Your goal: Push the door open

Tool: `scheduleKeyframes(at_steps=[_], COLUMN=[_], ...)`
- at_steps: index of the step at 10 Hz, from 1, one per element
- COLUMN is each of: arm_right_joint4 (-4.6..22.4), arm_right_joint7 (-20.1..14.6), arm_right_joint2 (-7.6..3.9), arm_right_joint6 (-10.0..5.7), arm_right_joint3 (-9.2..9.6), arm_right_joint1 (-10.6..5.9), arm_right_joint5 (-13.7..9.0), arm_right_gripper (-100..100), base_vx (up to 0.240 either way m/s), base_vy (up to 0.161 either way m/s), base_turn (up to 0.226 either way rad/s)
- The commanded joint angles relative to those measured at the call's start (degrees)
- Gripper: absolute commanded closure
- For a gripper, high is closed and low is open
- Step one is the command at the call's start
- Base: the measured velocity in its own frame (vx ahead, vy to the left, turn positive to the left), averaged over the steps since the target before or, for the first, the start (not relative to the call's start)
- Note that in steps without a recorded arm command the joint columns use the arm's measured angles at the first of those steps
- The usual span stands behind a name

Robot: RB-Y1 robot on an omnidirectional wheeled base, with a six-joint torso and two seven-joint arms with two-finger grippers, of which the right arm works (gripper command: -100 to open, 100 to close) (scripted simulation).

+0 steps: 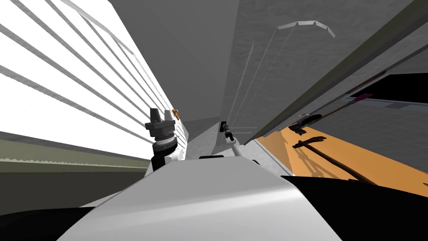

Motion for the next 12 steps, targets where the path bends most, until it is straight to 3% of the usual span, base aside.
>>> scheduleKeyframes(at_steps=[1,12], arm_right_joint4=[-1.3,-0.1], arm_right_joint7=[0.2,2.2], arm_right_joint2=[-0.85,-0.12], arm_right_joint6=[0.35,0.17], arm_right_joint3=[-1.63,-9.47], arm_right_joint1=[0.5,0.14], arm_right_joint5=[-0.3,-1.5], arm_right_gripper=[100,100], base_vx=[0.128,0.171], base_vy=[0.127,0.126], base_turn=[-0.047,-0.087])
